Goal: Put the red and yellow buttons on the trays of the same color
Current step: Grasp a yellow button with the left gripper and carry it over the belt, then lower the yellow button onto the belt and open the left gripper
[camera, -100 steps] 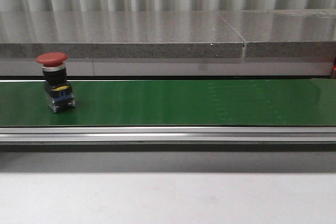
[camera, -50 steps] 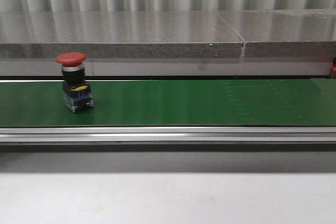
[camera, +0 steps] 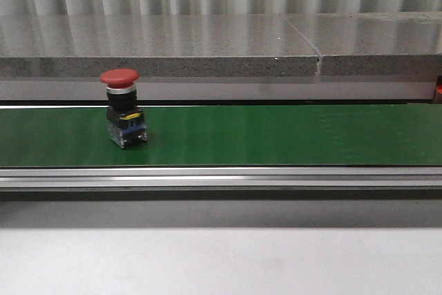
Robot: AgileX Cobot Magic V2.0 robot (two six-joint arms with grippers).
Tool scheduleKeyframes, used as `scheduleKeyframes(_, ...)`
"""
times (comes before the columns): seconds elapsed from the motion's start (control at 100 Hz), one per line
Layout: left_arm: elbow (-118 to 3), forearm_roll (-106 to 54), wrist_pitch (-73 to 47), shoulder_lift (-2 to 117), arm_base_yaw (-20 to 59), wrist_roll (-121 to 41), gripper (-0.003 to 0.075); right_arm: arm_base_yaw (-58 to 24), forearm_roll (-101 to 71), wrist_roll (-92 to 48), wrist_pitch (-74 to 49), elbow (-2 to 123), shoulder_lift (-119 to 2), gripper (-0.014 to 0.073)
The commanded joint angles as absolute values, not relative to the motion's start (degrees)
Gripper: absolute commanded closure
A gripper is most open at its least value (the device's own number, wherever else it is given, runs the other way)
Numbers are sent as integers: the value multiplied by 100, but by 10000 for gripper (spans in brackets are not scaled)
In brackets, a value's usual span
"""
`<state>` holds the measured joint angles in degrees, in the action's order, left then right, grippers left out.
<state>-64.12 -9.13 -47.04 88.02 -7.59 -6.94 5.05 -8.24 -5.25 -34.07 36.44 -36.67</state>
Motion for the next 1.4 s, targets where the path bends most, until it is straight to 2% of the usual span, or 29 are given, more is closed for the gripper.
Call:
scheduleKeyframes(0.0, -6551, -1049, -4479, 8691, -721, -708, 734, 511, -834, -576, -3036, 3787, -3646, 661)
scheduleKeyframes(0.06, -6551, -1049, -4507, 8718, -721, -708, 700, 511, -834, -576, -3036, 3787, -3646, 661)
scheduleKeyframes(0.13, -6551, -1049, -4531, 8717, -721, -708, 607, 511, -834, -576, -3036, 3787, -3646, 661)
scheduleKeyframes(0.2, -6551, -1049, -4554, 8717, -721, -708, 470, 511, -834, -576, -3036, 3787, -3646, 661)
scheduleKeyframes(0.31, -6551, -1049, -4572, 8717, -721, -708, 203, 511, -834, -576, -3036, 3787, -3646, 661)
scheduleKeyframes(0.37, -6551, -1049, -4549, 8707, -721, -708, 115, 511, -834, -576, -3036, 3787, -3646, 661)
scheduleKeyframes(0.42, -6551, -1049, -4506, 8685, -721, -708, 75, 511, -834, -576, -3036, 3787, -3646, 661)
scheduleKeyframes(0.67, -6551, -1554, -4335, 8320, -659, -1299, 65, 511, -834, -576, -3036, 3787, -3646, 661)
scheduleKeyframes(1.04, -6496, -1563, -3990, 6947, 137, -1458, 68, 511, -834, -576, -3036, 3787, -3646, 661)
scheduleKeyframes(1.39, -5230, -1552, -3238, 5072, 355, -1594, 69, 511, -834, -576, -3036, 3787, -3646, 661)
